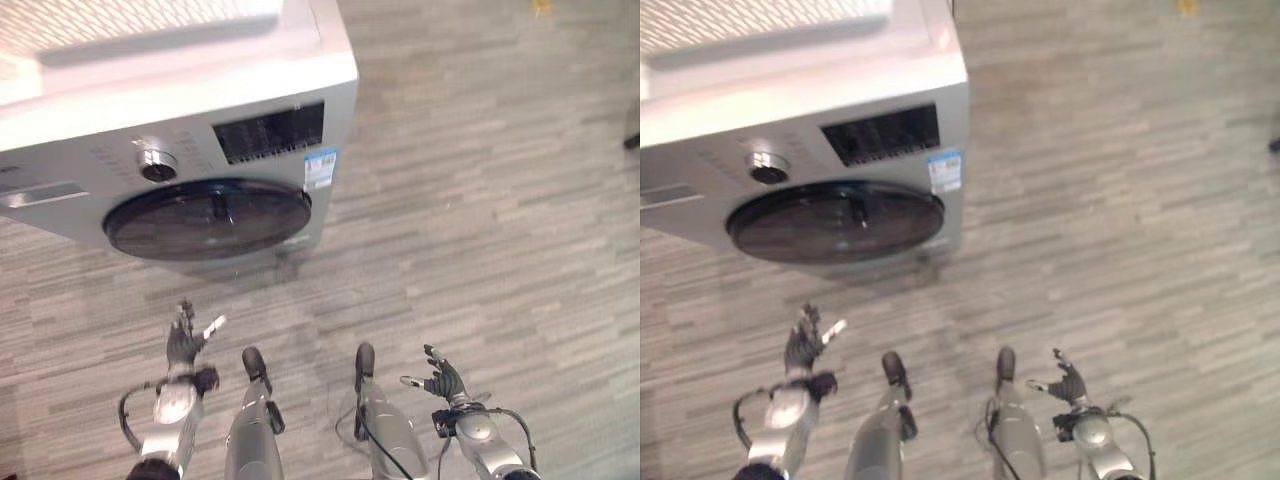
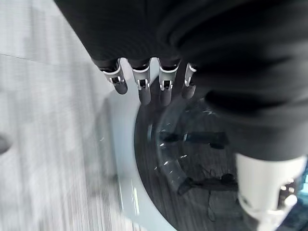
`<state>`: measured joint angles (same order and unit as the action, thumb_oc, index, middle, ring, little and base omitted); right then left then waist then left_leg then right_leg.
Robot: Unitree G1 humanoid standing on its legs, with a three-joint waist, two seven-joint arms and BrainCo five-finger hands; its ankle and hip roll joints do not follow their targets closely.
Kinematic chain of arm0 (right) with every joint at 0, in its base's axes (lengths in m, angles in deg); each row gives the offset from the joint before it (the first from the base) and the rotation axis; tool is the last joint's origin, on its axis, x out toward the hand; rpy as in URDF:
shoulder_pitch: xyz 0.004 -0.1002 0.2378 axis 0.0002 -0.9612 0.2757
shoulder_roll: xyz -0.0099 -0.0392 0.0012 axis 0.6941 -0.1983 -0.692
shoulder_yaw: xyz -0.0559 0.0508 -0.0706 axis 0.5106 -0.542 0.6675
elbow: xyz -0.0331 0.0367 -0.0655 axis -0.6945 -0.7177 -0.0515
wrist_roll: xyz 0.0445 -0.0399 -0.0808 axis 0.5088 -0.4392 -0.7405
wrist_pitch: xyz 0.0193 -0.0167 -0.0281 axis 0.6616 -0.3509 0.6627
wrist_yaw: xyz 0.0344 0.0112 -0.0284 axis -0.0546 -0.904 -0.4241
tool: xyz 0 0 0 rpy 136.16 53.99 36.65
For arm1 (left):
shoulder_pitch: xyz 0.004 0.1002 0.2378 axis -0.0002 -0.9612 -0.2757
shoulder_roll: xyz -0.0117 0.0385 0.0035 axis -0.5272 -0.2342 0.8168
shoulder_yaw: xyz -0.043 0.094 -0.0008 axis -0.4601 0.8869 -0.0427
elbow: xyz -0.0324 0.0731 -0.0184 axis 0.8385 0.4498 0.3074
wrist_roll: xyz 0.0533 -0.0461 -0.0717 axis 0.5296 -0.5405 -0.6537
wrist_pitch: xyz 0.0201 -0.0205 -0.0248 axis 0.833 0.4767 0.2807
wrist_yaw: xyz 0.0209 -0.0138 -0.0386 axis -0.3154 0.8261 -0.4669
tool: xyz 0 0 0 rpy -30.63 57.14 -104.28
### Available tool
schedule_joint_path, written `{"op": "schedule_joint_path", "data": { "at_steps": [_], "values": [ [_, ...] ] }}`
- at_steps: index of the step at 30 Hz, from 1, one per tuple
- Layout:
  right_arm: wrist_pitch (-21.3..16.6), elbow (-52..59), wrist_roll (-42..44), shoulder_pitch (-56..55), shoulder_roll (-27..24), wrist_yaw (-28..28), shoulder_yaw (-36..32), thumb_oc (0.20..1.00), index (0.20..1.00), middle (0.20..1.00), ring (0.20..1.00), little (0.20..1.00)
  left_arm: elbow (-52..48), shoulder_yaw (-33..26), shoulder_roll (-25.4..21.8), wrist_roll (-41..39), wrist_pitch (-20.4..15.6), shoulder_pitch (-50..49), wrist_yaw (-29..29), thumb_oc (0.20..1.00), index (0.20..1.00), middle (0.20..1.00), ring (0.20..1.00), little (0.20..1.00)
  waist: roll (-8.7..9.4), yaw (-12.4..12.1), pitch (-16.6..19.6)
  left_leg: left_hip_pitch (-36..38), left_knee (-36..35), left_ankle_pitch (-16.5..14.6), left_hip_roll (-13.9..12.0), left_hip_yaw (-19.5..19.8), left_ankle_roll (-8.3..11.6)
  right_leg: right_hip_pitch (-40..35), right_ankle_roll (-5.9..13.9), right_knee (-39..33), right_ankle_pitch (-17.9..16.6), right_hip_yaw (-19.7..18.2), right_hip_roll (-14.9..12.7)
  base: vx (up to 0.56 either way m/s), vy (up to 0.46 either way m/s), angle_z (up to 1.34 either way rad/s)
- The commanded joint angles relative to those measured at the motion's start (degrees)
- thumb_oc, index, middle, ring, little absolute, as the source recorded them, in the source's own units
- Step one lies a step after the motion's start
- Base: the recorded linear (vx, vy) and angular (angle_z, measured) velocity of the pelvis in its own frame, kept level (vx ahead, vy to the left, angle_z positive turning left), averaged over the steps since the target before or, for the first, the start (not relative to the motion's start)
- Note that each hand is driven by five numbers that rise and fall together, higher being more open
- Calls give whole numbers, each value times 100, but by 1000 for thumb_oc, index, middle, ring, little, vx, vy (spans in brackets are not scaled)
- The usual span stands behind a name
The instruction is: Grab the laundry basket,head to the washer,open it,put in the laundry and shut it.
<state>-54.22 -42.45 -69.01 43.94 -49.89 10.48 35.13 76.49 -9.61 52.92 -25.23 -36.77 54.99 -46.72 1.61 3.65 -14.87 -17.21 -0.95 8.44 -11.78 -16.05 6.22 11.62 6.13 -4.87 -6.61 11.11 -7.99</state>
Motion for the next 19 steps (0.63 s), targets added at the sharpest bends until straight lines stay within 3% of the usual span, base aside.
{"op": "schedule_joint_path", "data": {
  "at_steps": [1, 7, 9, 11, 12, 14, 15, 16, 18, 19],
  "values": [
    [22, -352, -190, -342, -136, 167, -414, 1000, 1000, 1000, 1000, 1000, 275, -138, -273, -426, -244, 142, 972, 1000, 1000, 1000, 1000, 1000, -91, 39, 218, 208, 462, -320, -202, 436, 51, -421, 11, 762, 1062, 7, -54, -62, -83, 29],
    [137, -1312, -370, -419, 26, 225, -429, 1000, 1000, 1000, 1000, 1000, 1287, -331, -46, -19, -87, -204, 965, 1000, 1000, 1000, 1000, 1000, -197, -263, 521, 566, 292, 180, -368, 717, 96, -1147, -225, 799, 1378, 408, 230, -73, -139, 39],
    [227, -1823, -510, -369, 129, 194, -344, 1000, 1000, 1000, 1000, 1000, 2109, -457, 123, 319, 11, -215, 818, 1000, 1000, 1000, 1000, 1000, -228, -401, 645, 673, 92, 555, -479, 850, 220, -1478, -322, 650, 1513, 595, 427, -122, -151, 48],
    [252, -1931, -575, -350, 154, 211, -297, 1000, 1000, 1000, 1000, 1000, 2302, -486, 160, 423, 30, -232, 786, 1000, 1000, 1000, 1000, 1000, -243, -431, 693, 696, 29, 657, -492, 904, 257, -1556, -348, 598, 1540, 644, 471, -87, -60, 20],
    [305, -2103, -671, -263, 166, 199, -192, 1000, 1000, 1000, 1000, 1000, 2723, -541, 204, 526, 80, -174, 704, 1000, 1000, 1000, 1000, 1000, -238, -547, 662, 635, 143, 939, -526, 1172, 395, -1637, -416, 582, 1566, 694, 537, -181, -56, 25],
    [340, -2194, -715, -192, 161, 182, -136, 1000, 1000, 1000, 1000, 1000, 2880, -563, 228, 537, 89, -119, 679, 1000, 1000, 1000, 1000, 1000, -210, -586, 620, 552, 341, 883, -448, 1429, 362, -1601, -446, 620, 1550, 714, 513, -197, -50, 27],
    [387, -2261, -841, -117, 133, 231, -8, 1000, 1000, 1000, 1000, 1000, 3077, -637, 248, 569, 136, -142, 665, 1000, 1000, 1000, 1000, 1000, -48, -642, 569, 634, 808, 358, -188, 1803, 180, -1552, -461, 704, 1470, 722, 346, -143, -35, 29],
    [387, -2261, -841, -114, 133, 231, -9, 1000, 1000, 1000, 1000, 1000, 3077, -637, 248, 569, 136, -139, 665, 1000, 1000, 1000, 1000, 1000, -50, -630, 579, 609, 813, 365, -181, 1817, 174, -1541, -457, 698, 1458, 736, 344, -194, -57, 25],
    [434, -2381, -926, -56, 144, 257, 28, 1000, 1000, 1000, 1000, 1000, 3411, -788, 278, 670, 201, -198, 669, 1000, 1000, 1000, 1000, 1000, 124, -634, 648, 914, 1352, -269, -99, 1842, 27, -1559, -450, 697, 1354, 821, 159, -94, -36, 10],
    [434, -2381, -926, -56, 144, 257, 28, 1000, 1000, 1000, 1000, 1000, 3411, -788, 278, 670, 201, -198, 669, 1000, 1000, 1000, 1000, 1000, 124, -634, 647, 914, 1352, -269, -99, 1842, 27, -1560, -450, 697, 1354, 821, 159, -57, -26, 12]
  ]
}}
